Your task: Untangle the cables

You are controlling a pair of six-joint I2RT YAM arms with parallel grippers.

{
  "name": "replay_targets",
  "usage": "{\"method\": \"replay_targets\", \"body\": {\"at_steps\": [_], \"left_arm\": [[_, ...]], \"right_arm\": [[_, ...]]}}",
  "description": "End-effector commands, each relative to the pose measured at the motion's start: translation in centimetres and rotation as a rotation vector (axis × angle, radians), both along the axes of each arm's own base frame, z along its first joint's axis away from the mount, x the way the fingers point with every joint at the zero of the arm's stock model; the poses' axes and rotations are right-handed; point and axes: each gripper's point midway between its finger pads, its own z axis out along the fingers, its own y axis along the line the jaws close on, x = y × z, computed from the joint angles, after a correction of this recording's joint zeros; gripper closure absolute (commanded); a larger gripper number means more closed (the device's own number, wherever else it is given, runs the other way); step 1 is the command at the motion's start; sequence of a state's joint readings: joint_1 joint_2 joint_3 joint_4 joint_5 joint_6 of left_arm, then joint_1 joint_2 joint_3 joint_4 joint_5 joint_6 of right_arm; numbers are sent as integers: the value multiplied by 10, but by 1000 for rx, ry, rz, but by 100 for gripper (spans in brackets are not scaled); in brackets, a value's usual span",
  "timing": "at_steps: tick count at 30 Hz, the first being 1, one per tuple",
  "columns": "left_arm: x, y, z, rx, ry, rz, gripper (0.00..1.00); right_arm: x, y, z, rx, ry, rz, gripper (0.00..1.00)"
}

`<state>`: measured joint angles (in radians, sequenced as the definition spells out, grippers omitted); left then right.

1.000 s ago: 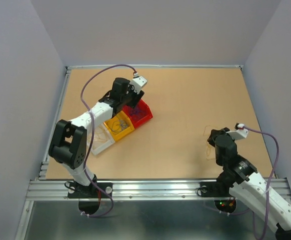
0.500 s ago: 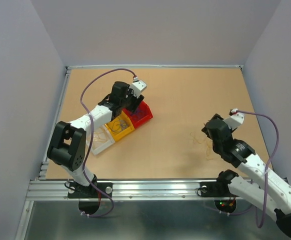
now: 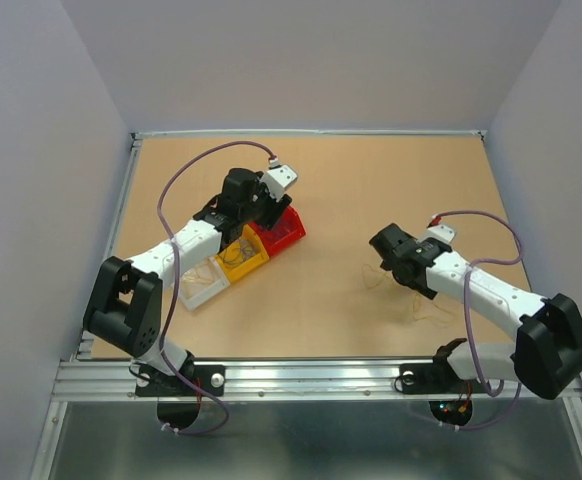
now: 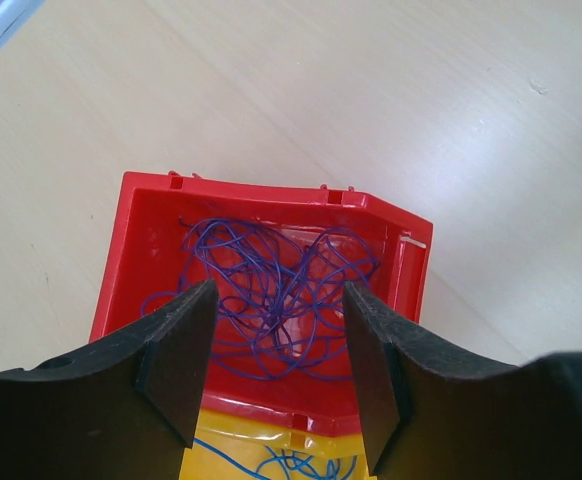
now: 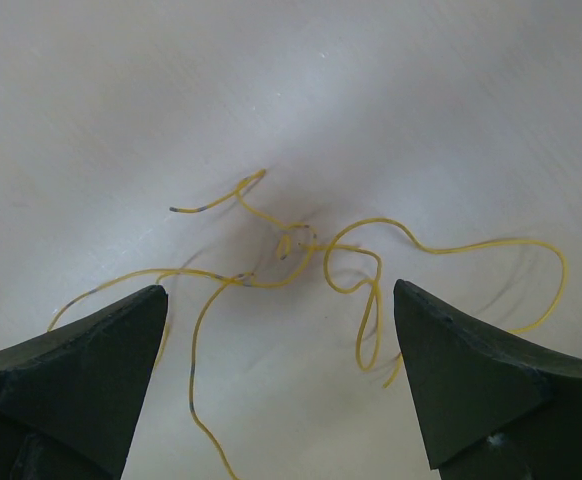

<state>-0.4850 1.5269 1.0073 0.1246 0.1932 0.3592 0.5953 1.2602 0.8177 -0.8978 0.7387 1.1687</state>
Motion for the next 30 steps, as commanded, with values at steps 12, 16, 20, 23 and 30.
{"method": "replay_targets", "body": {"at_steps": [12,16,20,23,30], "left_arm": [[5,-4,18,-10,-70,-3,36],[5,1,26,-12,-96,13,36],[6,18,56,-60,-171,54,36],[12,52,85,-148,-202,98,36],[8,145,136,-324,-327,269,31]], "right_arm": [[0,24,-78,130,138,12,56],[35,58,-62,198,89,155,99],[63,116,-8,320,-40,394,99],[73,161,45,455,-169,631,100],[60,279,147,653,-349,1063,99]]}}
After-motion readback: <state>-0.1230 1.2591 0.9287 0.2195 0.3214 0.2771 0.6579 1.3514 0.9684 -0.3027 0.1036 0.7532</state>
